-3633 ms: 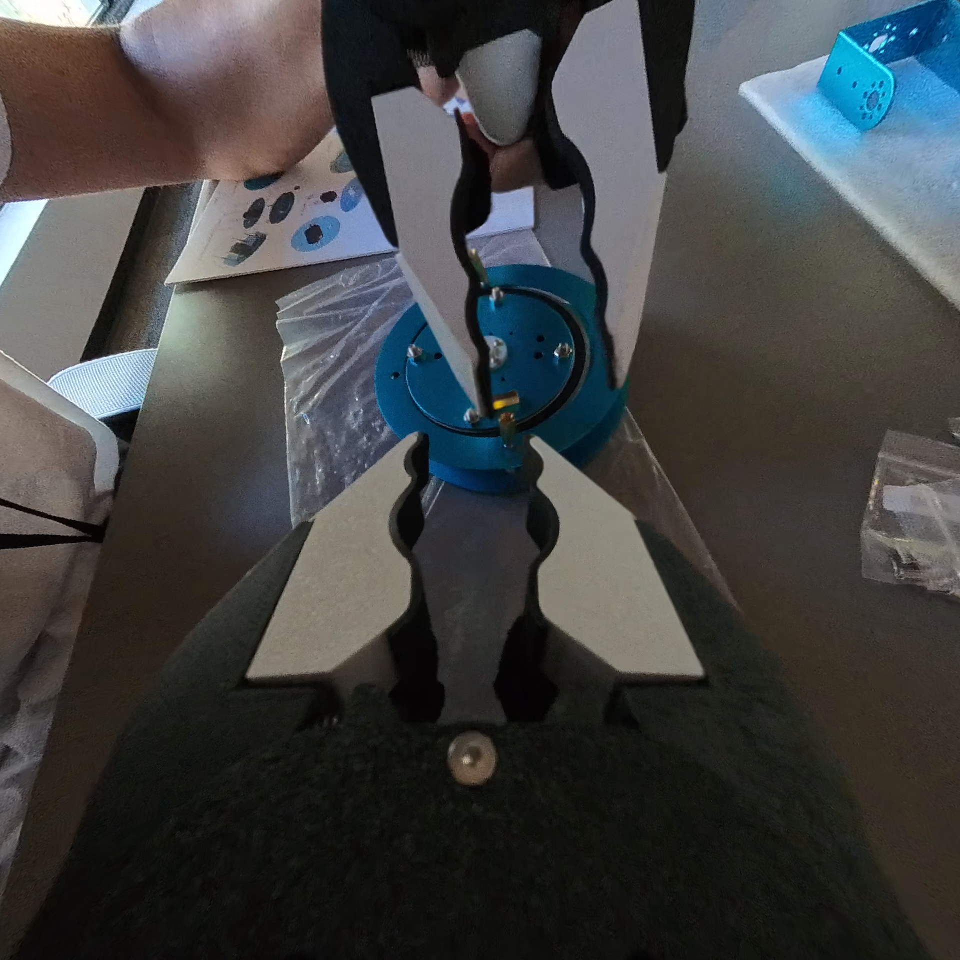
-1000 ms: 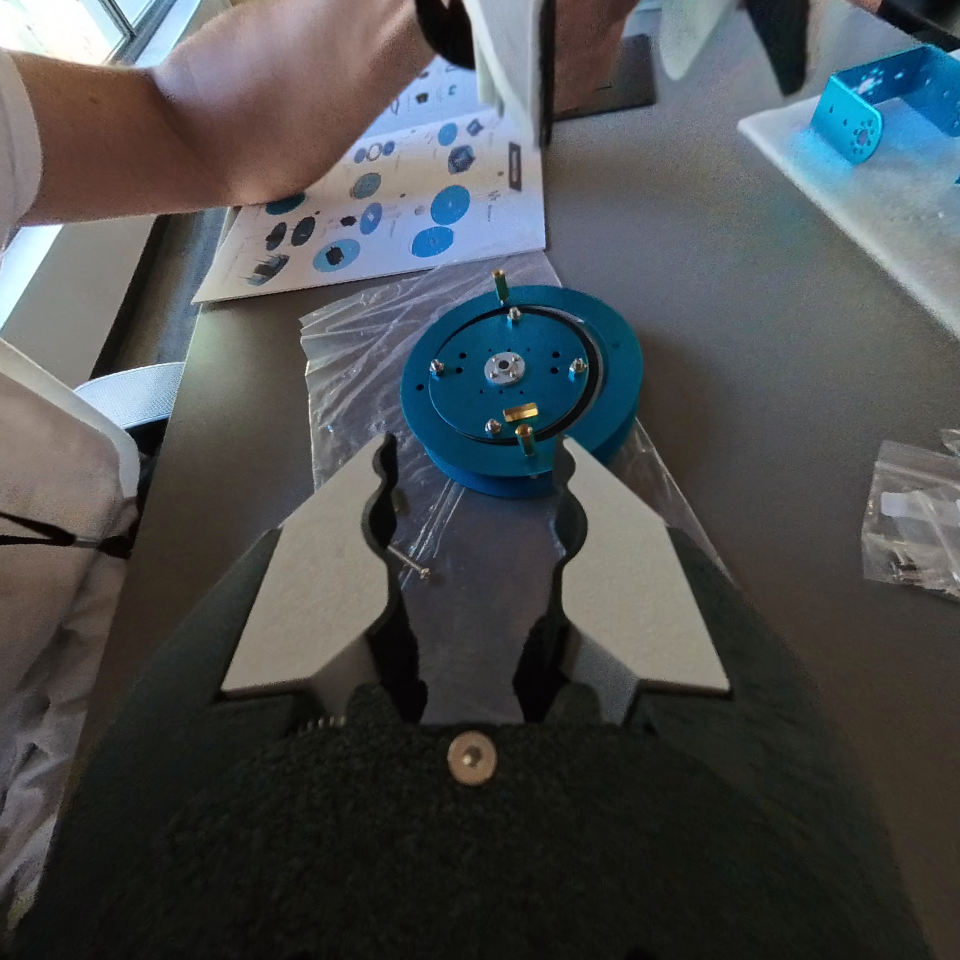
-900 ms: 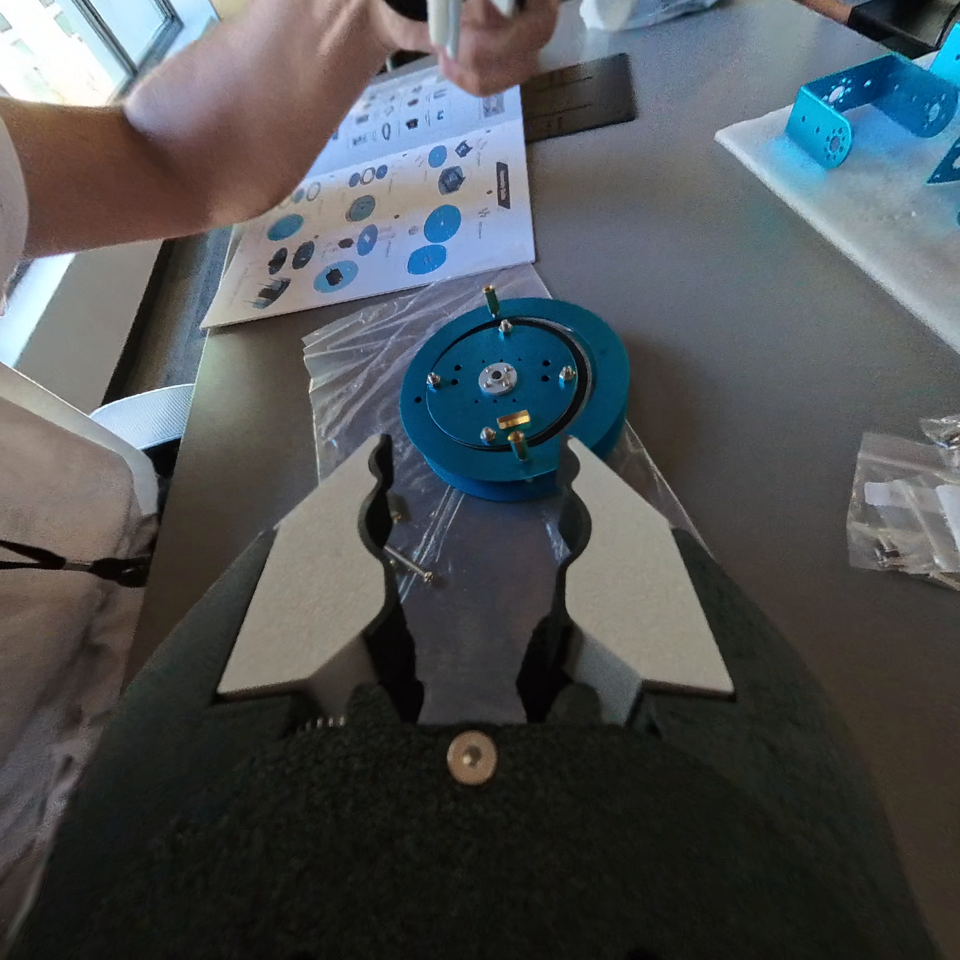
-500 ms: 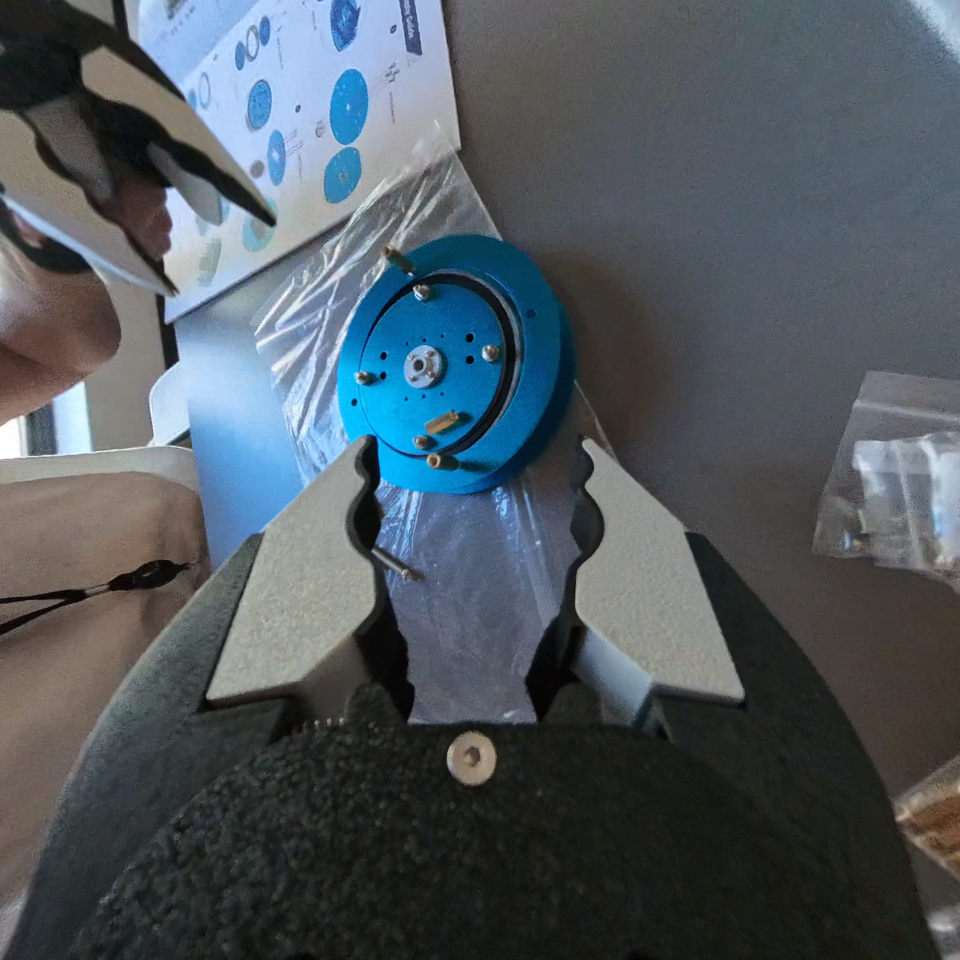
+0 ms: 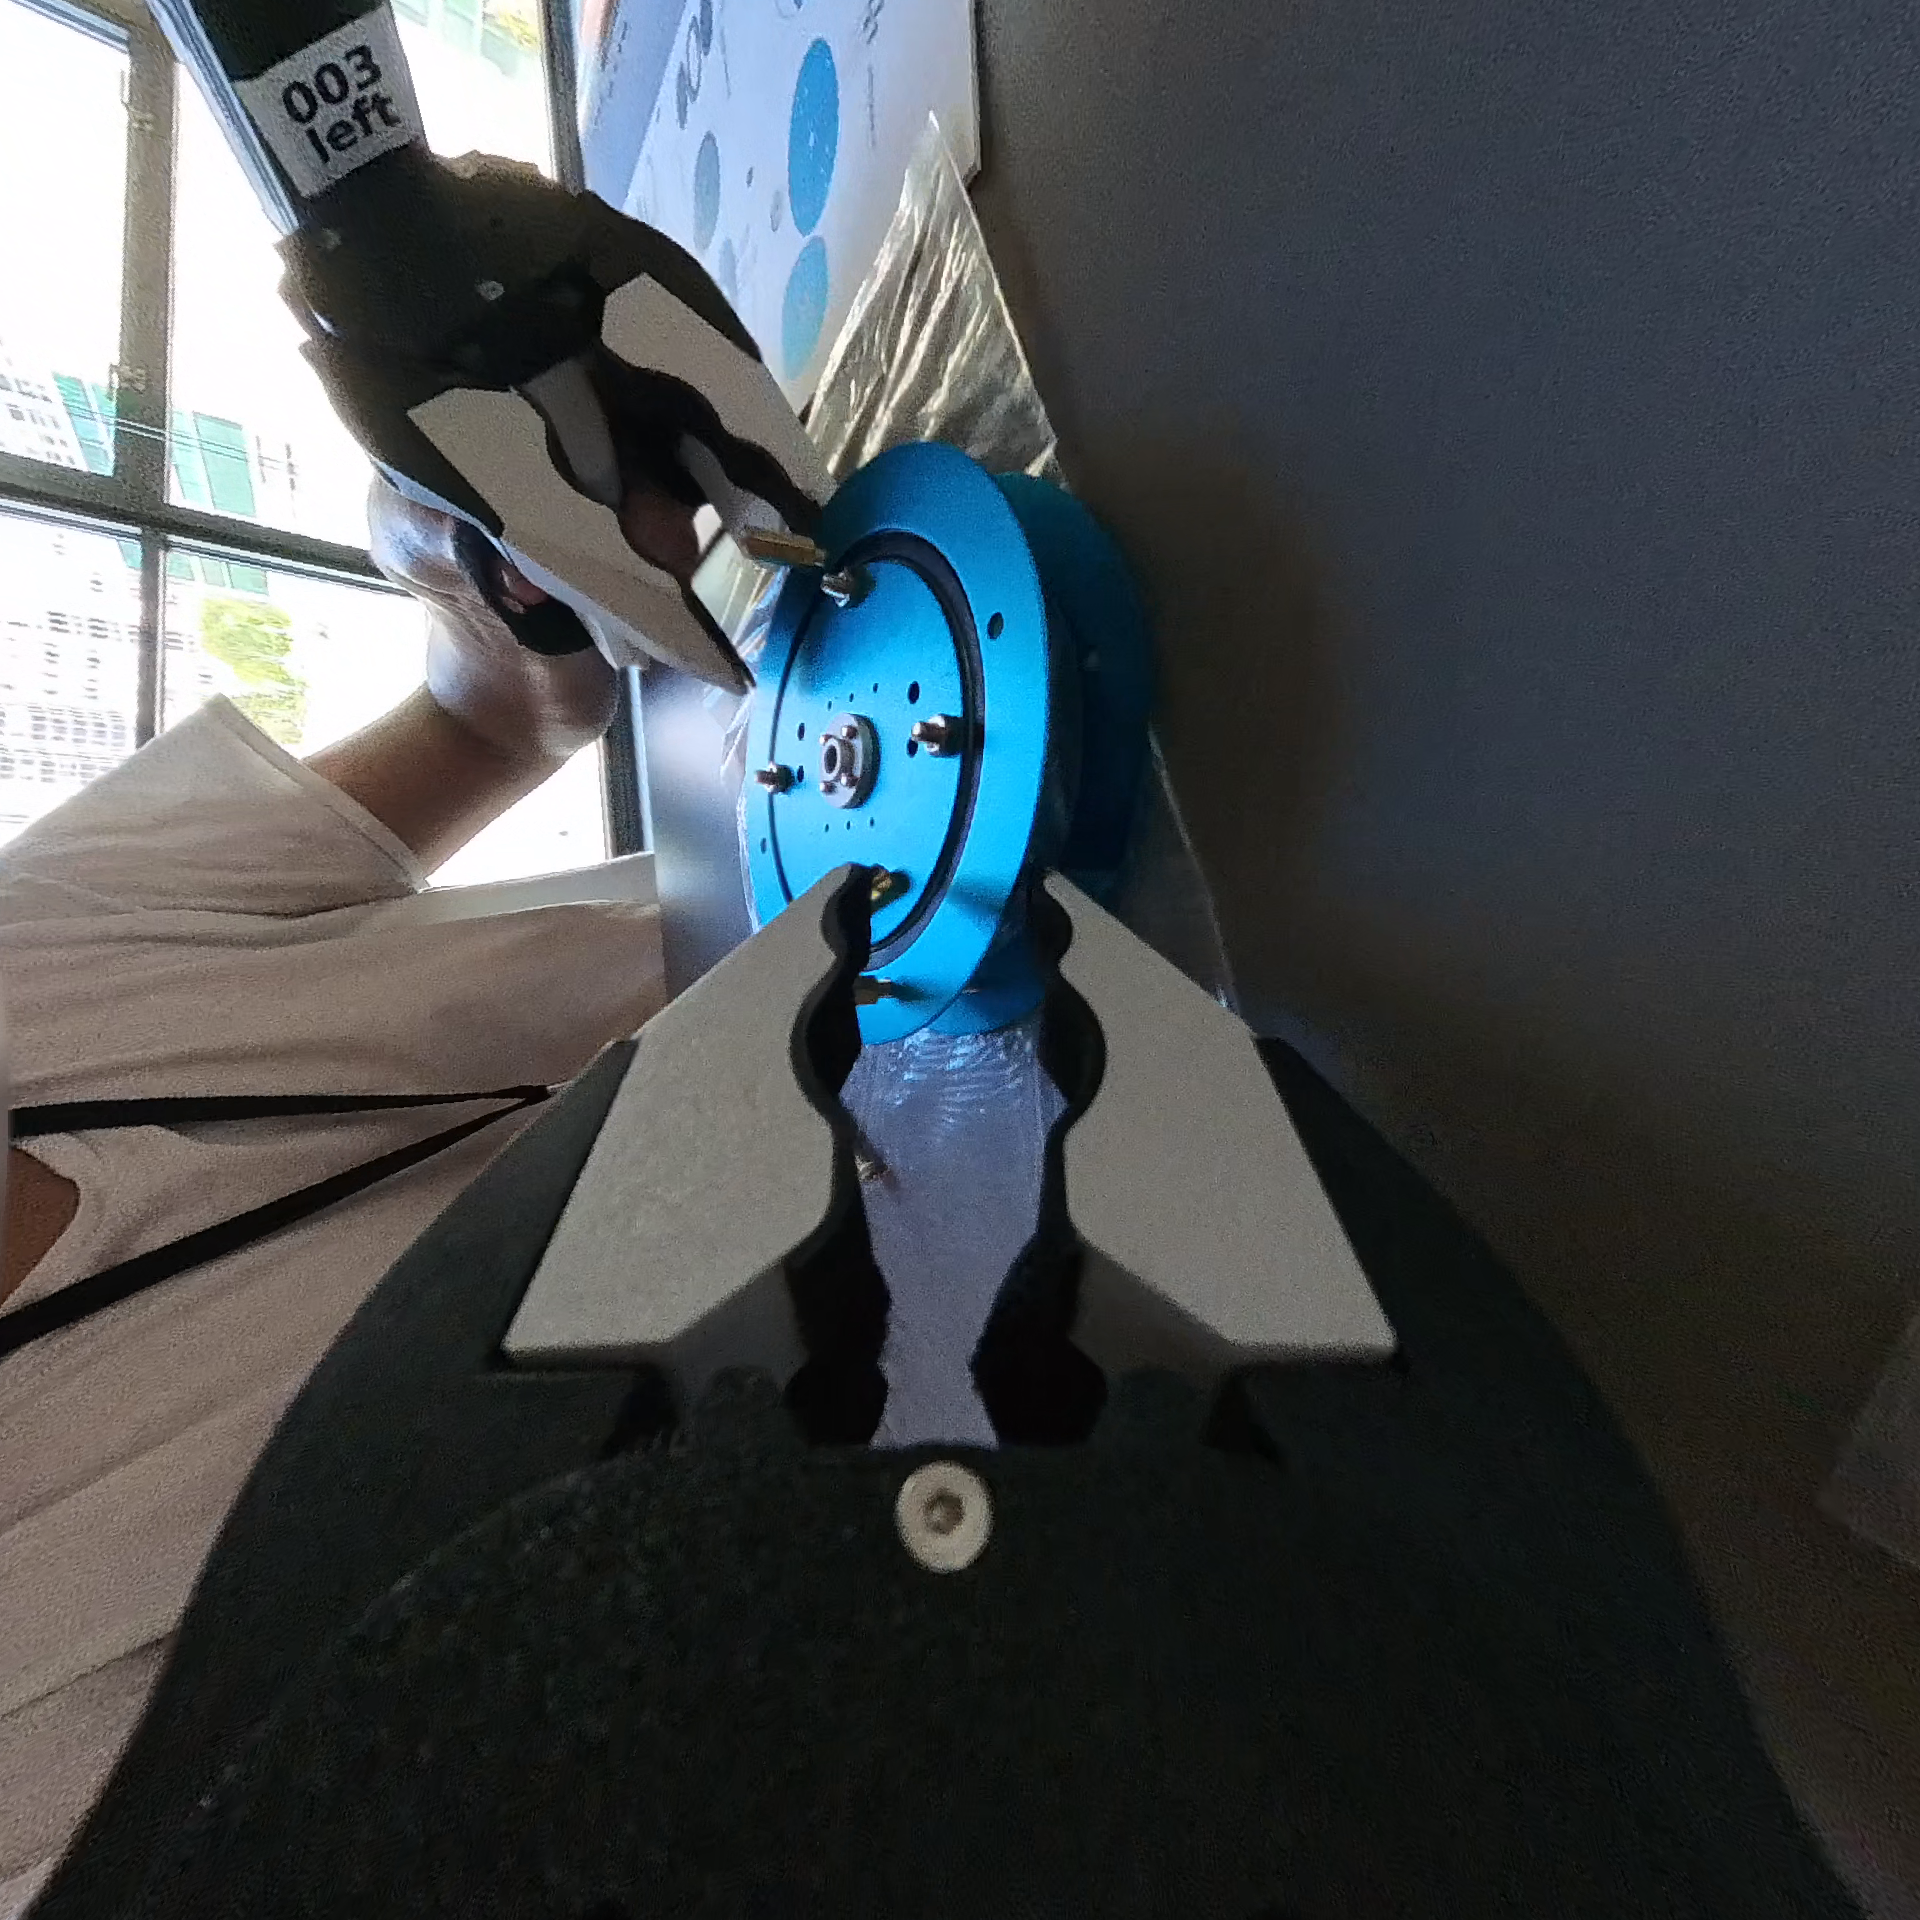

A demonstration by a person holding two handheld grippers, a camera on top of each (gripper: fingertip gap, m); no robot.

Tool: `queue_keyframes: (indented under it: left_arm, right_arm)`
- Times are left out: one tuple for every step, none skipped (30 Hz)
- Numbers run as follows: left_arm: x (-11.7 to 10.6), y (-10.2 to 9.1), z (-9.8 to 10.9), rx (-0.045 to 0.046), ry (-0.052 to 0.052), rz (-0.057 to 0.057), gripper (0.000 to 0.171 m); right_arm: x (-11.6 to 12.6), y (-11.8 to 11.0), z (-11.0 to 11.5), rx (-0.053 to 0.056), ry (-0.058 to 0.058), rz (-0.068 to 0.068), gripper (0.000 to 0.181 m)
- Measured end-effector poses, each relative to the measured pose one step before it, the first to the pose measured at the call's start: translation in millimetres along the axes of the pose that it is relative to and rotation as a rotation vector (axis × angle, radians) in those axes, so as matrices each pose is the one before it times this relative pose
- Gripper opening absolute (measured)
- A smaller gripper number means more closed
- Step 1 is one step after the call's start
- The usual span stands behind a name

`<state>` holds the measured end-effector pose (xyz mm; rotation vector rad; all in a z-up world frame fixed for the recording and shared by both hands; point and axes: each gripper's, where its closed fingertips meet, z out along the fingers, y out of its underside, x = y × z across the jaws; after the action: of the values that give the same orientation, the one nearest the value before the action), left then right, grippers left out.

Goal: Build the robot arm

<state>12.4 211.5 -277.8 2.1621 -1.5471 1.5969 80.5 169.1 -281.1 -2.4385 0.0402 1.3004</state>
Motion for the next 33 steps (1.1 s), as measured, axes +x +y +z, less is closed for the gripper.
queue_keyframes:
  left_arm:
    - [0.23, -1.12, 0.92, 0.00547, 0.0127, -0.0146, 0.038]
    - [-0.86, -2.01, 0.38, 0.00857, 0.0079, -0.0170, 0.037]
    - [-0.44, -2.47, 0.05, 0.00899, 0.0107, -0.0156, 0.034]
    - [1.24, -2.15, 0.19, 0.00741, 0.0212, -0.0127, 0.029]
    - [2.00, -0.57, 0.89, -0.00128, 0.0249, -0.0131, 0.020]
    - [0.44, 0.66, 1.72, -0.00783, 0.0128, -0.0140, 0.018]
    - [-0.54, 1.36, 2.35, -0.00894, 0.0048, -0.0105, 0.018]
    - [0.34, 2.14, 2.42, -0.01324, 0.0084, -0.0100, 0.019]
    - [0.75, 1.43, 1.33, -0.01060, 0.0063, -0.0068, 0.020]
    - [0.10, 0.32, 0.30, -0.00555, -0.0012, -0.0005, 0.020]
    - [-0.30, -0.35, 0.16, -0.00157, -0.0028, 0.0001, 0.020]
    - [-0.26, -0.59, 0.36, 0.00054, -0.0011, -0.0013, 0.020]
    - [-0.02, -0.49, 0.52, 0.00083, 0.0007, -0.0029, 0.020]
    - [-0.14, -0.36, 0.03, -0.00075, 0.0002, 0.0000, 0.020]
    - [-0.45, -0.97, -0.28, 0.00078, -0.0020, 0.0048, 0.019]
    - [-0.45, -2.09, -0.75, 0.00937, -0.0021, 0.0048, 0.019]
    - [-0.16, -3.11, -1.00, 0.01438, -0.0005, 0.0099, 0.019]
    - [0.07, -2.46, -0.93, 0.00966, -0.0013, 0.0213, 0.018]
    - [0.08, -1.99, -0.72, 0.00545, -0.0024, 0.0196, 0.018]
    - [0.42, -2.59, -0.96, 0.01009, -0.0029, 0.0229, 0.018]
    - [0.55, -2.06, -0.85, 0.00630, -0.0064, 0.0331, 0.018]
    - [0.49, -0.76, -0.52, -0.00100, -0.0089, 0.0342, 0.018]
    - [0.61, -0.24, -0.41, 0.00010, -0.0090, 0.0310, 0.018]
    - [0.33, 0.18, -0.21, 0.00123, -0.0082, 0.0296, 0.018]
    - [0.16, 0.52, -0.06, 0.00073, -0.0041, 0.0200, 0.018]
    - [-0.05, 0.35, -0.10, 0.00168, 0.0008, 0.0075, 0.018]
    - [-0.27, -0.39, -0.13, 0.00672, 0.0025, 0.0087, 0.018]
    - [-0.09, -0.35, -0.05, 0.00636, 0.0039, 0.0161, 0.017]
    - [0.67, 0.02, -0.28, 0.00144, 0.0052, 0.0153, 0.018]
    - [1.15, -0.27, -0.57, 0.00166, 0.0015, 0.0186, 0.017]
    - [0.98, -0.52, -0.63, 0.00366, -0.0059, 0.0274, 0.017]
    - [0.84, -0.10, -0.54, 0.00033, -0.0086, 0.0255, 0.017]
    - [1.01, -0.05, -0.91, -0.00436, -0.0048, 0.0248, 0.018]
  right_arm:
    - [-1.07, 1.01, 1.73, -0.0030, -0.0204, 0.0016, 0.027]
    - [-1.23, 1.32, 1.45, -0.0049, -0.0177, 0.0000, 0.027]
    - [0.12, 0.72, 1.05, -0.0019, -0.0063, -0.0022, 0.027]
    - [-0.21, -0.37, 1.05, 0.0043, -0.0083, 0.0016, 0.027]
    - [0.78, -0.71, 0.92, 0.0068, -0.0051, 0.0115, 0.025]
    - [1.66, -1.02, 1.03, 0.0064, -0.0028, 0.0162, 0.021]
    - [-0.10, -1.40, 1.01, 0.0094, -0.0152, 0.0125, 0.020]
    - [0.01, -1.62, 0.63, 0.0110, -0.0147, 0.0101, 0.019]
    - [0.22, -1.57, 0.18, 0.0103, -0.0133, 0.0126, 0.019]
    - [0.01, -1.34, 0.02, 0.0086, -0.0071, 0.0065, 0.018]
    - [-0.05, -0.53, 0.06, 0.0032, -0.0009, -0.0028, 0.018]
    - [0.07, 0.11, 0.23, 0.0005, 0.0037, -0.0054, 0.018]
    - [0.01, 0.12, 0.12, 0.0002, 0.0030, -0.0053, 0.018]
    - [-0.51, 0.04, -0.08, 0.0008, -0.0018, -0.0077, 0.018]
    - [-0.94, -0.41, -0.07, 0.0041, -0.0077, -0.0037, 0.017]
    - [-1.51, -1.30, -0.29, 0.0097, -0.0110, -0.0094, 0.016]
    - [-2.60, -2.47, -0.55, 0.0165, -0.0134, -0.0263, 0.015]
    - [-2.51, -2.31, -0.76, 0.0167, -0.0135, -0.0165, 0.014]
    - [-2.63, -2.02, -0.49, 0.0083, -0.0108, -0.0141, 0.013]
    - [-1.83, -0.69, -0.14, -0.0012, 0.0048, -0.0397, 0.013]
    - [-0.53, -0.34, -0.25, -0.0051, 0.0173, -0.0361, 0.012]
    - [-1.43, -0.74, -0.20, -0.0055, 0.0138, -0.0391, 0.012]
    - [-1.05, -0.39, -0.26, -0.0064, 0.0178, -0.0495, 0.012]
    - [-0.83, -1.08, -0.42, -0.0006, 0.0164, -0.0408, 0.012]
    - [-0.51, -1.05, -0.36, 0.0035, 0.0141, -0.0257, 0.012]
    - [-0.45, -0.35, 0.10, -0.0020, 0.0062, -0.0038, 0.012]
    - [-0.05, -0.42, -0.01, 0.0011, 0.0056, 0.0016, 0.012]
    - [0.21, -0.69, -0.10, 0.0063, 0.0039, -0.0029, 0.012]
    - [-0.28, -0.09, -0.25, 0.0024, -0.0028, 0.0010, 0.012]
    - [-0.84, -0.30, -0.46, 0.0030, -0.0052, -0.0061, 0.012]
    - [-0.81, -0.49, -0.34, 0.0042, -0.0027, -0.0137, 0.012]
    - [-0.74, -0.57, -0.33, 0.0038, -0.0009, -0.0183, 0.012]
    - [-0.75, -0.97, -0.33, 0.0081, 0.0008, -0.0173, 0.012]
